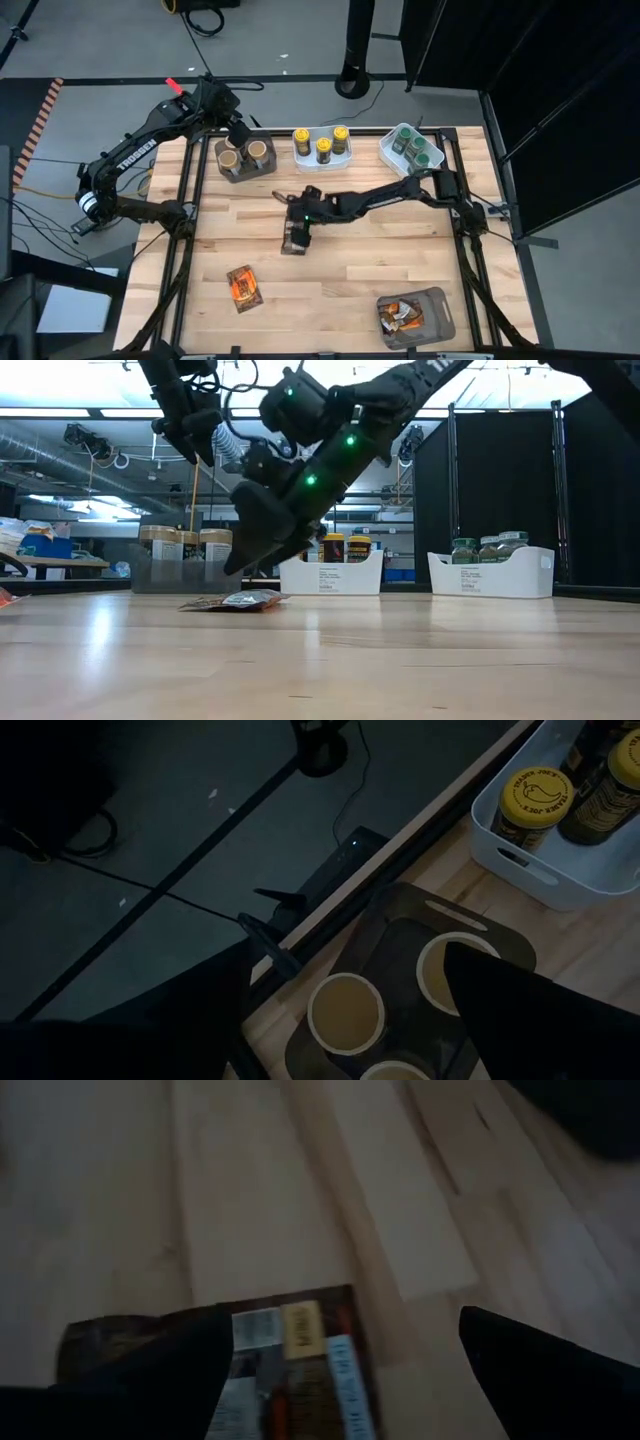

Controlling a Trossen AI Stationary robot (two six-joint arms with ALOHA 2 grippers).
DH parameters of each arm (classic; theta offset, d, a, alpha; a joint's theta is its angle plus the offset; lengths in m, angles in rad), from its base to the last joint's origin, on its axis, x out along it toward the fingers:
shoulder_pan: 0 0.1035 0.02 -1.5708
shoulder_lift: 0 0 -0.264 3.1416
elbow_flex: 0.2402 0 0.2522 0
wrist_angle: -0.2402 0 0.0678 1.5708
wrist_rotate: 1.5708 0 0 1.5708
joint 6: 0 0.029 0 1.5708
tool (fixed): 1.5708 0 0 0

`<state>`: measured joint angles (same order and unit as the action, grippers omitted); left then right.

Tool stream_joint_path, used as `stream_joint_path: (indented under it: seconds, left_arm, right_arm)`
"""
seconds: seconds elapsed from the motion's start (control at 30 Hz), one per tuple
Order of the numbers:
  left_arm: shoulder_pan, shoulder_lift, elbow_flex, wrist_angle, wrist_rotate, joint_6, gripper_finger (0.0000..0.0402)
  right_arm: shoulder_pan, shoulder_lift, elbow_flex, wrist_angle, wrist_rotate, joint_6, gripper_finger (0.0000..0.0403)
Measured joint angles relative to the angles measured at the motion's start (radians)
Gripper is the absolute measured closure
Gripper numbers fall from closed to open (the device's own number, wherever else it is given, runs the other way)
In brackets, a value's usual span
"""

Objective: Sort spices by type
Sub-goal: Put the orange seasoning pack into the bottom black bin

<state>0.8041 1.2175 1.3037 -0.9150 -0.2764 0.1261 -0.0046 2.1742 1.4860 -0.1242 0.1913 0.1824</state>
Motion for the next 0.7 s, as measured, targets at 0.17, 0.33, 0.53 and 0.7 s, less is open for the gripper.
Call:
stream_joint_path:
  seconds: [0.17,0.33,0.53,0.7]
  left_arm:
    - [0.000,0.000,0.000,0.000,0.000,0.000,0.0065]
    - [0.000,0.000,0.000,0.001,0.000,0.000,0.0065]
    - [0.000,0.000,0.000,0.006,0.000,0.000,0.0065]
    - [0.000,0.000,0.000,0.006,0.000,0.000,0.0065]
  right_arm:
    - [-0.033,0.000,0.000,-0.043,-0.110,0.033,0.0020]
    - [-0.018,0.000,-0.015,-0.074,-0.125,-0.024,0.0029]
    - [-0.017,-0.001,-0.052,-0.060,-0.121,0.003,0.0034]
    - [-0.011,-0.003,-0.067,-0.060,-0.128,0.006,0.0089]
